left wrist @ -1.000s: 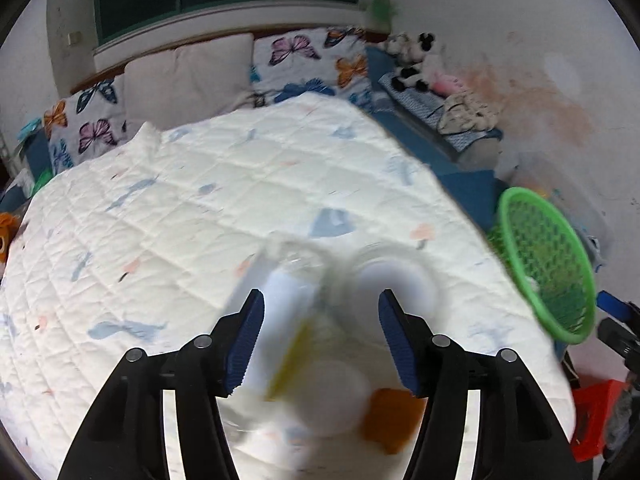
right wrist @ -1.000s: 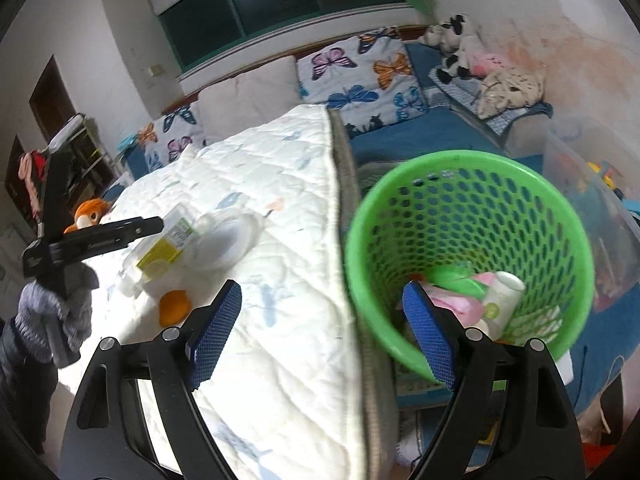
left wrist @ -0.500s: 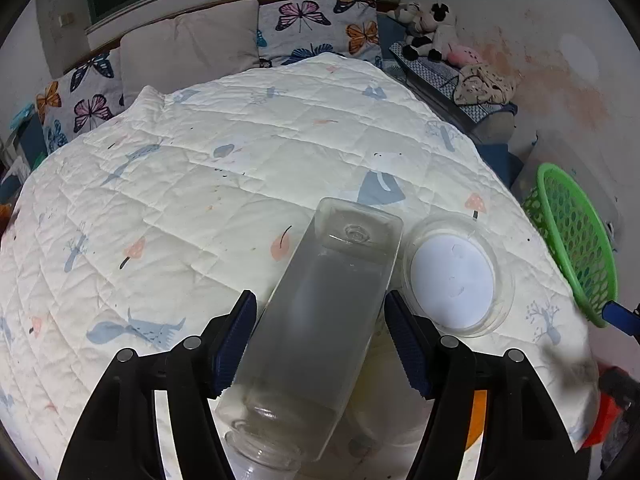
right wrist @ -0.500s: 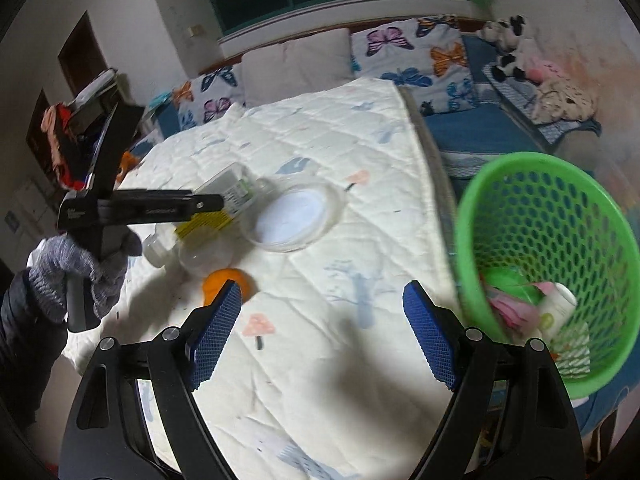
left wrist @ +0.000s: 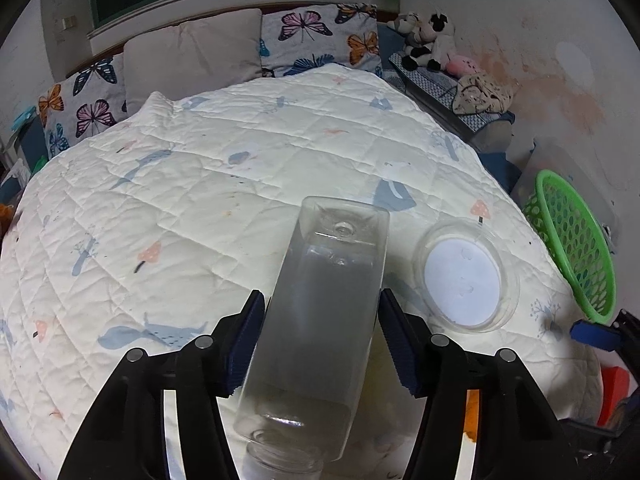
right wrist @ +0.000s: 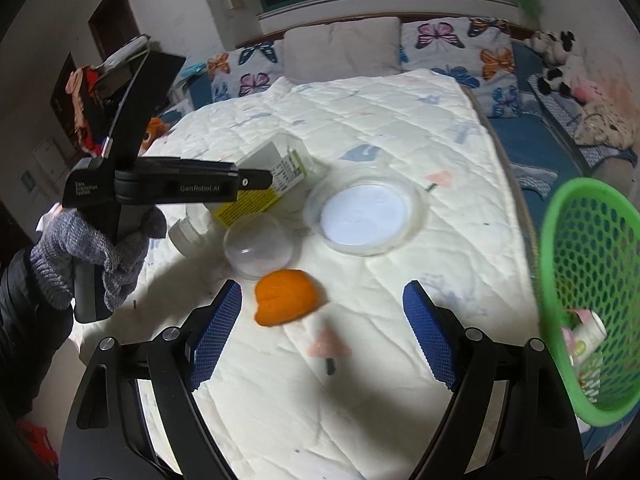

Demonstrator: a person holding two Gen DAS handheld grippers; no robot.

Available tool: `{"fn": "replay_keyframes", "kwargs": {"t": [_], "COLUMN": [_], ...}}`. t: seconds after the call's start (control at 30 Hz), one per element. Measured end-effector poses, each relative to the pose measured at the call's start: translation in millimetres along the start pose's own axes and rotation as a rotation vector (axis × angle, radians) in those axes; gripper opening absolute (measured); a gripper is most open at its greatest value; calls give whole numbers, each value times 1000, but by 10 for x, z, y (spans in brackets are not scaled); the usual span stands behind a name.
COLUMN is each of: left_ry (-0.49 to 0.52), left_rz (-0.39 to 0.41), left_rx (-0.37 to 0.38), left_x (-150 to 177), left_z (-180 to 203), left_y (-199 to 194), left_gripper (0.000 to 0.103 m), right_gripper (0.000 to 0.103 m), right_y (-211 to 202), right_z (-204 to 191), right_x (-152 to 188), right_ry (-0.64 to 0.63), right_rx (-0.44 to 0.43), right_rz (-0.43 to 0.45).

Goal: Collect trash
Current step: 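Grasp the clear round bowl with the right gripper while the left gripper holds the bottle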

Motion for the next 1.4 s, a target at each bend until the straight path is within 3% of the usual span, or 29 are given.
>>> {"fn": "replay_keyframes", "kwargs": {"t": [0.53,0.73,0.8,1.0,1.17,1.2,1.4], "left_ry": [-104,-124,-128,-141,-131,-132,-120], "left_rz": [6,-8,-17,-25,-34,-37,-52], "left_rx": [-61,-68,-72,-78,-88,-90,-111], "left_x": [78,114,132,155,168,173,230], "left_z": [-578,-687,-712,-755,-710,-708,-690], "left_y": [-205,-171,-140,-85,-52,-45,3], "left_gripper": [55,55,55,55,56,56,57], "right_gripper": [80,73,67,64,63,57,57], "right_y": [638,938,964,913,670,599,315], "right_z": [-472,-474,-497,-518,-476,-468,-355], "right_x": [-373,-347,-324,-287,-339,-347,-363], "right_ry": [-142,-158,-174,-193,-140,-128,-75], "right_rx": [-49,-24,-10,7,-34,-43,-64], "right_rz": [-48,-110,-112,-98,-45,-33,2]}}
Point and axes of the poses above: each gripper's, at about its wrist camera, not at the fingertips, and y roughly the way its jaws point, z to its right, x to its underside, the point moved 6 cm from there along y, roughly the way its jaws point, and after that the axes turned 3 degrees about -z, right-handed, at the moved point
